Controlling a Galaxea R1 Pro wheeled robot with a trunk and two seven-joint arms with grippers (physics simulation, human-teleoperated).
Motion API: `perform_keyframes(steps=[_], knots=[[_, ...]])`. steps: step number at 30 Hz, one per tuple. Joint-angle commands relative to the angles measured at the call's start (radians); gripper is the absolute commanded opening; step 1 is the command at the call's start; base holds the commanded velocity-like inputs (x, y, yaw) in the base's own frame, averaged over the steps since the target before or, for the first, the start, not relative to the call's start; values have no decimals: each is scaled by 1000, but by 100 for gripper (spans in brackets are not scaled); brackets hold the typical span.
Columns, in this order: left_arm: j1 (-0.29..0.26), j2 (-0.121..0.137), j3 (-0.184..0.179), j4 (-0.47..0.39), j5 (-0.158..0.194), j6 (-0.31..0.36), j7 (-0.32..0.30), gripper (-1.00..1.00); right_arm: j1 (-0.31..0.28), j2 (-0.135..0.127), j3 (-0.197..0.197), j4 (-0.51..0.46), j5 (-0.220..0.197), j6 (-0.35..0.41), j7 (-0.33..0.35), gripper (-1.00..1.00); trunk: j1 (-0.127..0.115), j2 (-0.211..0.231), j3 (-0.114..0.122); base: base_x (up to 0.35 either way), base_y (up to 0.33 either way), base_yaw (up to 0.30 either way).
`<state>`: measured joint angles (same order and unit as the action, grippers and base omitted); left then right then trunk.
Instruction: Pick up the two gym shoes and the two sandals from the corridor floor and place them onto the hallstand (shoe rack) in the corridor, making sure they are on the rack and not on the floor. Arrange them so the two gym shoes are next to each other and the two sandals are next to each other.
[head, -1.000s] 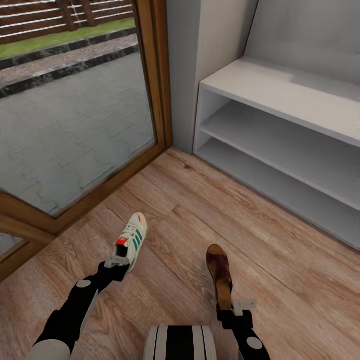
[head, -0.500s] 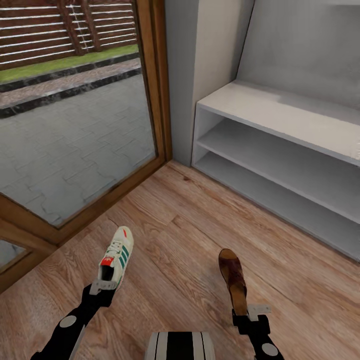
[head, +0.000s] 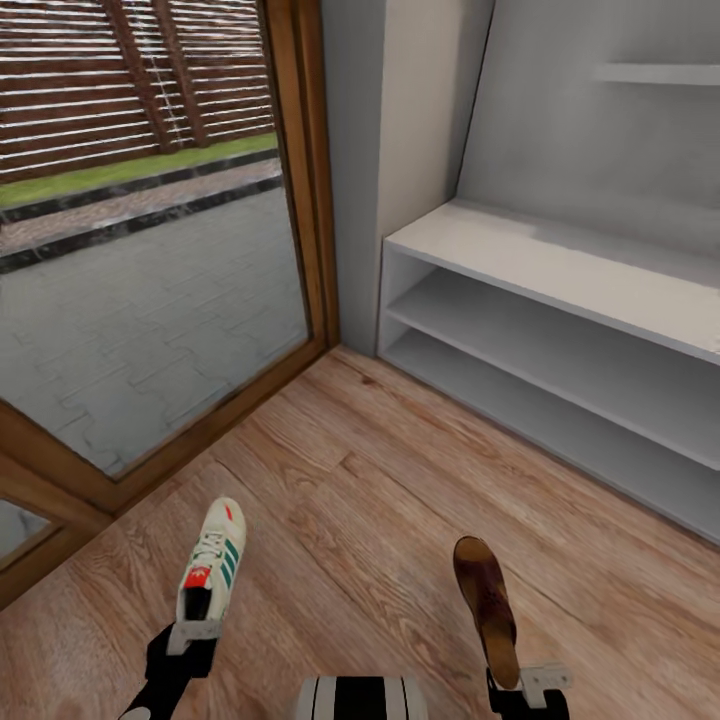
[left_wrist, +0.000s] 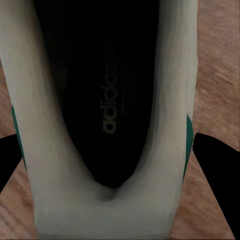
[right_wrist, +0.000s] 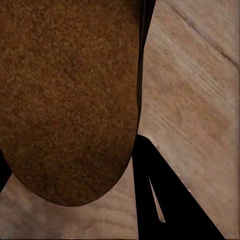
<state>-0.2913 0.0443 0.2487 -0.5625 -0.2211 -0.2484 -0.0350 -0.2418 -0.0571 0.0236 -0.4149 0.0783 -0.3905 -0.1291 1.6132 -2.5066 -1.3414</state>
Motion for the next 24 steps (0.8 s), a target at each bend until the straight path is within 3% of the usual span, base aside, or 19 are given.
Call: perform_keyframes(steps=[1, 2, 3, 6, 24], knots=[[0, 1, 9, 30, -9, -13, 11, -100, -1, -1, 3, 17, 4, -6, -8, -100, -1, 0, 5, 0, 0, -54], [0, 1, 13, 43, -8, -20, 17, -100, -1, 0, 4, 24, 3, -8, -9, -100, -1, 0, 11, 0, 0, -51], [4, 2, 41, 91, 2, -73, 31, -100, -1, 0, 4, 47, 2, -12, -9, -100, -2, 1, 16, 0, 0, -54], [6, 4, 84, 153, 11, -151, 40, -100, -1, 1, 2, 79, 0, -23, -10, -100, -3, 1, 32, 0, 0, -58], [14, 6, 90, 166, 13, -176, 41, -100, -1, 2, 1, 86, 0, -42, -11, -100, -11, 5, 129, 0, 0, -60]])
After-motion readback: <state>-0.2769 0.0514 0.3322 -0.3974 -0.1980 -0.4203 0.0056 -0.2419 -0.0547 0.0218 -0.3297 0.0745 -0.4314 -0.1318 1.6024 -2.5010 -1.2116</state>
